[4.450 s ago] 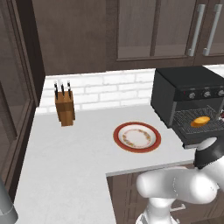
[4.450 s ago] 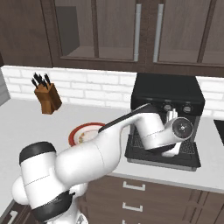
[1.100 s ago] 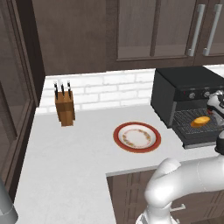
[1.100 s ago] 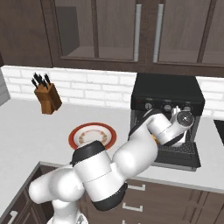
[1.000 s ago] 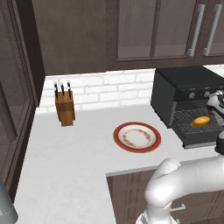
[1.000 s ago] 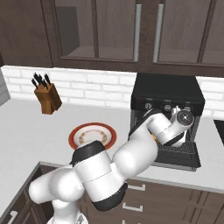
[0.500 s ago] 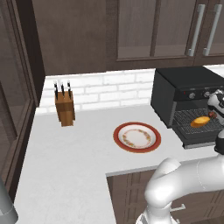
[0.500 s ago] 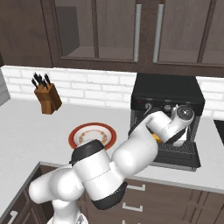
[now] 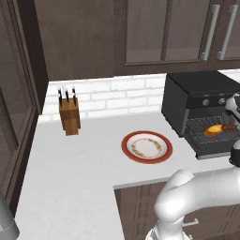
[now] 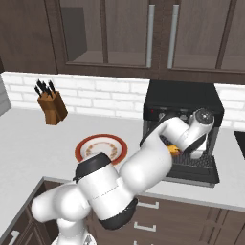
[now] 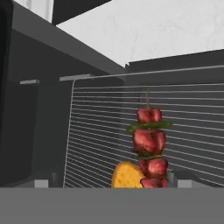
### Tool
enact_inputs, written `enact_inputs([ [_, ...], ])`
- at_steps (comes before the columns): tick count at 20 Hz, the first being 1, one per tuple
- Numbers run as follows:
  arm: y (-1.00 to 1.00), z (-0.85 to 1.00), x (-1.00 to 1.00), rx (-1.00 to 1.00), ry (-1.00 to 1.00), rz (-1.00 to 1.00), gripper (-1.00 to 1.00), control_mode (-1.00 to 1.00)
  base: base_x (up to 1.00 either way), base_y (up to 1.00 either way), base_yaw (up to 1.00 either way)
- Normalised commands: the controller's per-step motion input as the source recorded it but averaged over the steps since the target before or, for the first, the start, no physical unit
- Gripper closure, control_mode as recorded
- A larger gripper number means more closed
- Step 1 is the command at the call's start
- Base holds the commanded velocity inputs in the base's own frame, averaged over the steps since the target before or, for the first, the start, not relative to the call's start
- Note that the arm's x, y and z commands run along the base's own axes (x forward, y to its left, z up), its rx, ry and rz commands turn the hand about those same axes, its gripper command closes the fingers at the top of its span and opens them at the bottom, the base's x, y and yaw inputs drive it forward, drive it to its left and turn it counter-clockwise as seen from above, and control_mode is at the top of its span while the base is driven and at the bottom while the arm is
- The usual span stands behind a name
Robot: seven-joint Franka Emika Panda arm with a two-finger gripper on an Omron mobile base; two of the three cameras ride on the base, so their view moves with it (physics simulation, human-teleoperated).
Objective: Pick up the kebab skewer and baguette bread, and place them inside the toaster oven. Close the toaster oven door and start by setting the timer.
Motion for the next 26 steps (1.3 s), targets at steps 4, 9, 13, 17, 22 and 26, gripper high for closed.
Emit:
enact_inputs([
  [4,0.00,0.27,-0.42,0.00,0.00,0.00,-1.00,-1.00,0.00,0.00,0.00],
  [9,0.00,0.17,-0.35,0.00,0.01,0.00,-1.00,-1.00,0.00,0.00,0.00],
  [13,0.07,0.01,-0.54,-0.06,0.00,0.09,-1.00,-1.00,0.00,0.00,0.00],
  [17,0.32,0.00,-0.64,-0.14,0.00,0.25,-1.00,-1.00,0.00,0.00,0.00],
  [22,0.33,0.00,-0.69,-0.18,0.00,0.39,-1.00,-1.00,0.00,0.00,0.00],
  [26,0.30,-0.02,-0.65,-0.18,0.00,0.39,-1.00,-1.00,0.00,0.00,0.00],
])
